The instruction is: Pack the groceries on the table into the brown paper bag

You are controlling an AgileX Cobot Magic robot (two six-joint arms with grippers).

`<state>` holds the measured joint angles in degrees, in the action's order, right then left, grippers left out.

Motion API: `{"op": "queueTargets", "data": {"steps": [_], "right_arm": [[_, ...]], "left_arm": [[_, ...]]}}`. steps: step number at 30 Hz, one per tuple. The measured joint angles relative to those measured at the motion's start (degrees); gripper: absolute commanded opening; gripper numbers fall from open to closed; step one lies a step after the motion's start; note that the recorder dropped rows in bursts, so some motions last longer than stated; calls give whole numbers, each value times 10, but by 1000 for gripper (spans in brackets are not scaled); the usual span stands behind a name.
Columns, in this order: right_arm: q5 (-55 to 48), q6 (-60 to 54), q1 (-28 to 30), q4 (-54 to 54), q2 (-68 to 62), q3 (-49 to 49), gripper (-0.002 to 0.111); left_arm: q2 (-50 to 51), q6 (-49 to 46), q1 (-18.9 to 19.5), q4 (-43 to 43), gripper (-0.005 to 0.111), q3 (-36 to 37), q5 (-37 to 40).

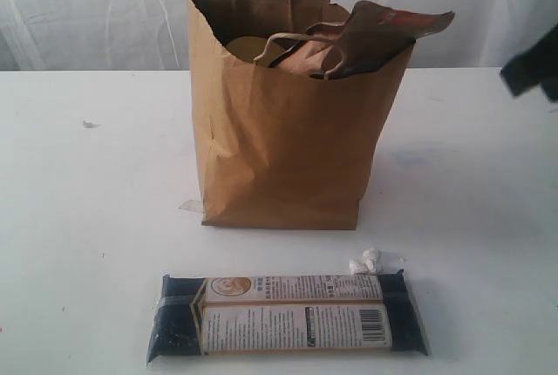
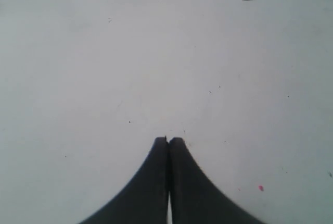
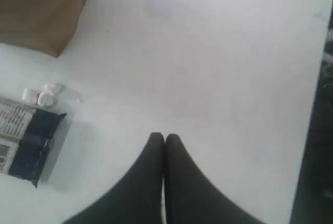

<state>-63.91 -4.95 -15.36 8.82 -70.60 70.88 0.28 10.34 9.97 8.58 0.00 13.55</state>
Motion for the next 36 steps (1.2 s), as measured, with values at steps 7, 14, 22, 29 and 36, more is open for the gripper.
{"op": "queueTargets", "data": {"steps": [7,14,22,29,36], "right_arm": [[224,35,0,-46,-3,-213,0],[443,-18,-3,-102,-30,-363,10],[503,-61,-40,-128,-74,-376,46],[501,-61,-85,-182,-115,-367,49],[516,-74,-100,-198,-168,-336,49]], "left_arm": [[0,0,0,0,0,0,0],[0,0,0,0,0,0,0],[0,0,0,0,0,0,0],[0,0,0,0,0,0,0],[0,0,0,0,0,0,0]]}}
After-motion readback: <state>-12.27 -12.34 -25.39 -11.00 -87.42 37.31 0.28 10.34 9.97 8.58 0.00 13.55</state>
